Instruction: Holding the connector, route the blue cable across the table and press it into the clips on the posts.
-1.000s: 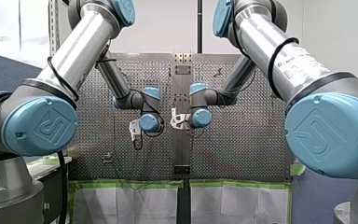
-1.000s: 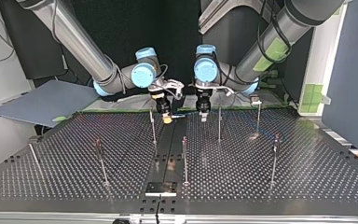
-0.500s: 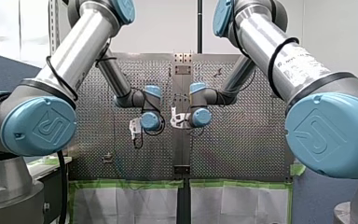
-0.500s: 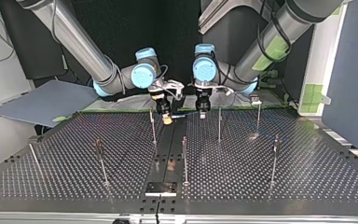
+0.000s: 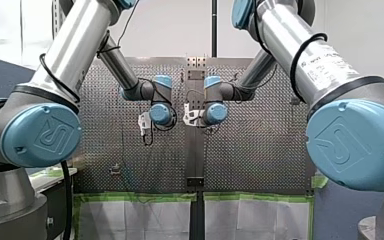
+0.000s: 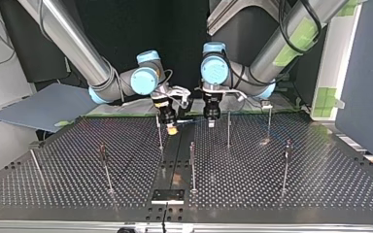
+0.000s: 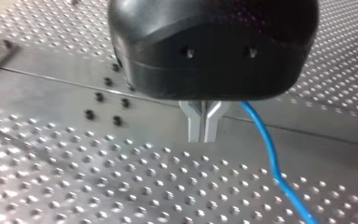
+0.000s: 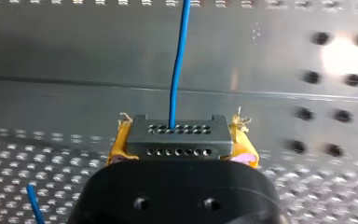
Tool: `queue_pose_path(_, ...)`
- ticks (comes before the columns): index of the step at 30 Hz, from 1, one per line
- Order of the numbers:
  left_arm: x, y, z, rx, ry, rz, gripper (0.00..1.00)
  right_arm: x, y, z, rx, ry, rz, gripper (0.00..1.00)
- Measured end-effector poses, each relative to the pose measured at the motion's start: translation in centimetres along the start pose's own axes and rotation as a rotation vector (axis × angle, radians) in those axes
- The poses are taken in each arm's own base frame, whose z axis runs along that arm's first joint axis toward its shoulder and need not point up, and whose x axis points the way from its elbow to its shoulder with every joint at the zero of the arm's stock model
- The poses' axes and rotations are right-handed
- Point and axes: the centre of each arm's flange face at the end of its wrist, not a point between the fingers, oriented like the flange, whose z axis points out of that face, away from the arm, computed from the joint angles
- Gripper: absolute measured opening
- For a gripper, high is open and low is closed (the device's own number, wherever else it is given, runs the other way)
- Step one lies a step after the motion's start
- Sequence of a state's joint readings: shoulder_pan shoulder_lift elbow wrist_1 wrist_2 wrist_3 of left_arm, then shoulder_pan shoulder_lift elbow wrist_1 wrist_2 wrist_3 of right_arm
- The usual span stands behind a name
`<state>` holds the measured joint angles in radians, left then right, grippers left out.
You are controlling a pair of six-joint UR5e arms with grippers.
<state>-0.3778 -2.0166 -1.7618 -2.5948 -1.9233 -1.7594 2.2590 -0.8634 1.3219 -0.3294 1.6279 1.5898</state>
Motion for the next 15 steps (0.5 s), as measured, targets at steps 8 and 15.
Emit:
queue_pose_path(8,-3.4,-0.6,-1.1,0.002,-0.038,-0.011,0.00,4.7,0.0,-1.3,0.000,0.044,0.009,0.00)
queue_pose_path(15,-5.9,-0.8,-2.8,-0.027,-0.048,-0.011,0.00,8.0,0.2,-2.7,-0.002,0.061,0.010,0.00)
